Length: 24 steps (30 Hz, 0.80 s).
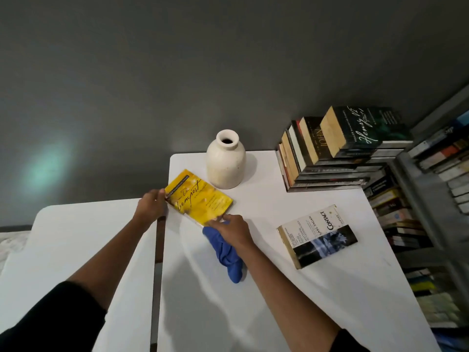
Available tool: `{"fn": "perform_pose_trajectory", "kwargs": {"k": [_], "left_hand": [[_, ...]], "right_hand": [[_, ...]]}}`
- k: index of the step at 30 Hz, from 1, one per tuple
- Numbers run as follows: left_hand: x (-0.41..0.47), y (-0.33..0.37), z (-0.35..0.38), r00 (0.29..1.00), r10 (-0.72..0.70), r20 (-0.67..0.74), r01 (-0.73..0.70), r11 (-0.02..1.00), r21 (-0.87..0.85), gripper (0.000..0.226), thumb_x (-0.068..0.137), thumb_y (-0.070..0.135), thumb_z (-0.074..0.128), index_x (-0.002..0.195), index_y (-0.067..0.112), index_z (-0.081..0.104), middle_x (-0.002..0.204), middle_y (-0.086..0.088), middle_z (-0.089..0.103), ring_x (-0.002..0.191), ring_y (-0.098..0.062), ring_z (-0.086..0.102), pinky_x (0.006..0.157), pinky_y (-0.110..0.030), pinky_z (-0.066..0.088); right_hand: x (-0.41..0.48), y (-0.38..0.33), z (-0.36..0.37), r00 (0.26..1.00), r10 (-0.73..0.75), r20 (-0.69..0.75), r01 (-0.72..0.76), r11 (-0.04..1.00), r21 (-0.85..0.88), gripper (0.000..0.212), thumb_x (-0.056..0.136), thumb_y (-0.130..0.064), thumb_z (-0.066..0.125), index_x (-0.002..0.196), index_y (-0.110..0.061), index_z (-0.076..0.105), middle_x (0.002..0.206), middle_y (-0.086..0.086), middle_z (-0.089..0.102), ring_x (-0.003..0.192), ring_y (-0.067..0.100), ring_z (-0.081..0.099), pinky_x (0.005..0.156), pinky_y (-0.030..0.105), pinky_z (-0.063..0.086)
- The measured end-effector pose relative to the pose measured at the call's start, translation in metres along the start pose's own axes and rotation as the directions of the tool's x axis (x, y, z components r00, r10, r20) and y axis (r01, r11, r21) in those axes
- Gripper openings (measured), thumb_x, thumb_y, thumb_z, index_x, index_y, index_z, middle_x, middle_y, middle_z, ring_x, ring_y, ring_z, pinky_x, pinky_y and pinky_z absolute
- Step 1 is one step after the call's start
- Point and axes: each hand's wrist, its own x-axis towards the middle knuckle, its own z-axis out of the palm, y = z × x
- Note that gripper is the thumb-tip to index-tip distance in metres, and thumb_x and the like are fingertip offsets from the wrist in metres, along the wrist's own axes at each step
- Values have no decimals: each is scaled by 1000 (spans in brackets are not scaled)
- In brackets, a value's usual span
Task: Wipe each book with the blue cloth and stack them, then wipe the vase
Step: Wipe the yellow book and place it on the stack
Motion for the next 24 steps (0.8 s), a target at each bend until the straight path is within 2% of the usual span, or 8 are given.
{"fn": "perform_pose_trajectory", "kwargs": {"k": [3,5,8,12,15,18,21,24], "left_hand": [[-7,-6,-3,998,-37,-59,34,998,-56,62,93,57,44,98,-3,61,99,-22,65,99,-41,62,90,-46,50],[-11,-19,-5,995,-68,-73,56,987,-151,84,73,76,46,89,-4,62,87,-20,67,89,-39,66,86,-52,55],[-25,-40,-5,985,-159,-66,143,969,-202,101,61,85,51,85,-12,64,83,-26,70,83,-38,69,82,-53,57],[-53,-54,4,978,-169,-121,140,965,-221,75,69,71,69,65,-3,62,69,-21,68,77,-38,69,79,-54,57],[-76,-48,10,971,-196,-136,136,924,-358,38,78,39,79,81,7,60,83,-15,69,79,-29,70,79,-49,59],[-102,-30,12,981,-169,101,196,792,-578,30,93,25,64,104,-2,63,90,-19,67,69,-17,69,62,-28,59],[-130,0,11,952,-45,302,251,680,-689,36,100,30,47,112,2,66,102,-17,71,85,-24,71,64,-29,60],[-153,34,18,928,81,365,248,594,-765,43,101,42,35,120,16,62,111,-8,74,97,-21,72,78,-38,58]], "right_hand": [[-3,4,-2,998,-37,49,35,999,41,28,86,-36,66,98,-11,66,87,5,64,92,25,62,79,30,45],[-3,11,-7,996,-70,51,65,993,101,29,87,-32,66,113,-20,65,95,6,66,99,24,62,85,30,46],[-8,24,-15,993,-104,63,90,978,188,44,89,-27,63,131,-32,55,110,2,64,108,17,58,95,25,42],[-24,31,-29,985,-138,107,99,946,308,44,91,-17,61,133,-29,53,114,-13,58,107,7,54,90,14,39],[-33,36,-36,983,-153,99,108,926,362,44,91,-14,61,132,-25,54,116,-16,57,110,7,54,87,10,41],[-39,43,-48,981,-172,88,121,901,416,46,88,-10,65,132,-22,56,126,-6,62,117,11,57,94,16,45],[-51,42,-78,975,-208,76,153,879,452,50,87,-1,64,135,-12,52,127,7,61,110,13,58,81,10,49],[-64,40,-112,959,-268,94,190,852,488,53,86,2,63,136,-13,51,119,18,65,107,20,61,88,17,50]]}}
